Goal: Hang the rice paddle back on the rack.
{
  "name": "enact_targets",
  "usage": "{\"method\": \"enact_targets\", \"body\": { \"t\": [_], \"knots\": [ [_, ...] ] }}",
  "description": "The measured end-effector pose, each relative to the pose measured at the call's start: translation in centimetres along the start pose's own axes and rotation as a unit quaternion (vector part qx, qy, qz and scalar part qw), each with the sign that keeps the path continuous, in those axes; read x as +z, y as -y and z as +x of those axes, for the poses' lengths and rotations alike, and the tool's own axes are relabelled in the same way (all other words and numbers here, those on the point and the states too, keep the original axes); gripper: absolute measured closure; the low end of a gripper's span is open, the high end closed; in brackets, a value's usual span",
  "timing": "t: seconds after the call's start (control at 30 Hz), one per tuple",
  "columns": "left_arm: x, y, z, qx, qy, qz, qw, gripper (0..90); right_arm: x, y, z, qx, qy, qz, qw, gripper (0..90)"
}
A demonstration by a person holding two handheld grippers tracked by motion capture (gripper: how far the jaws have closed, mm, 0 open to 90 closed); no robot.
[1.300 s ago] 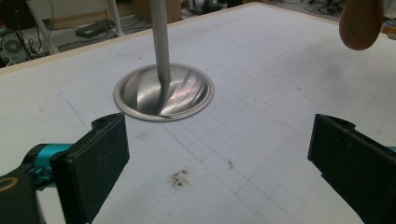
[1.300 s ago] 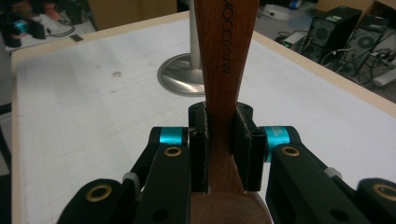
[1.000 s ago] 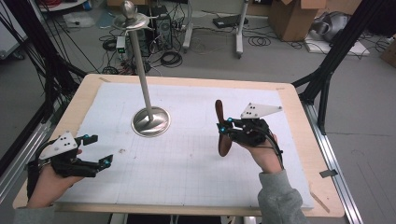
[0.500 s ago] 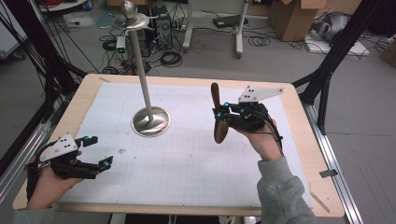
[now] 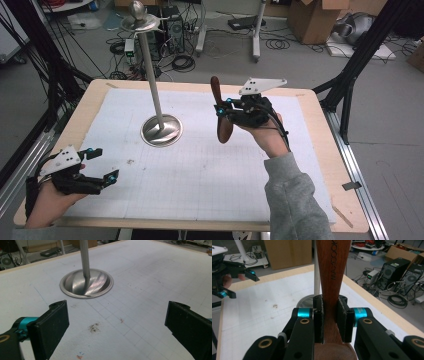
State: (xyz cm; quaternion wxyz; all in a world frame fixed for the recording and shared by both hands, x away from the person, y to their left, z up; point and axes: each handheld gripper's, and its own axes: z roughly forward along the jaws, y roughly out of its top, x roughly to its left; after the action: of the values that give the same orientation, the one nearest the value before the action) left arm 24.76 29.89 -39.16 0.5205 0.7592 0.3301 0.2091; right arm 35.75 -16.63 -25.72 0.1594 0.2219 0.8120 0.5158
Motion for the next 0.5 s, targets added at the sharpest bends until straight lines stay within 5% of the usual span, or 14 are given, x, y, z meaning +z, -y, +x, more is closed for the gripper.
{"method": "enact_targets", "body": {
  "t": [0.27,0.5],
  "knots": [
    [-0.6,0.0,-0.2,-0.010,0.013,-0.016,0.9997,5.9,2.1,-2.0,-0.1,-0.003,-0.007,0.013,0.9999,77.8],
    [-0.6,0.3,-0.6,-0.002,0.003,-0.001,1.0000,5.9,3.6,-3.3,0.0,-0.011,-0.021,0.005,0.9997,77.8]
  ]
}}
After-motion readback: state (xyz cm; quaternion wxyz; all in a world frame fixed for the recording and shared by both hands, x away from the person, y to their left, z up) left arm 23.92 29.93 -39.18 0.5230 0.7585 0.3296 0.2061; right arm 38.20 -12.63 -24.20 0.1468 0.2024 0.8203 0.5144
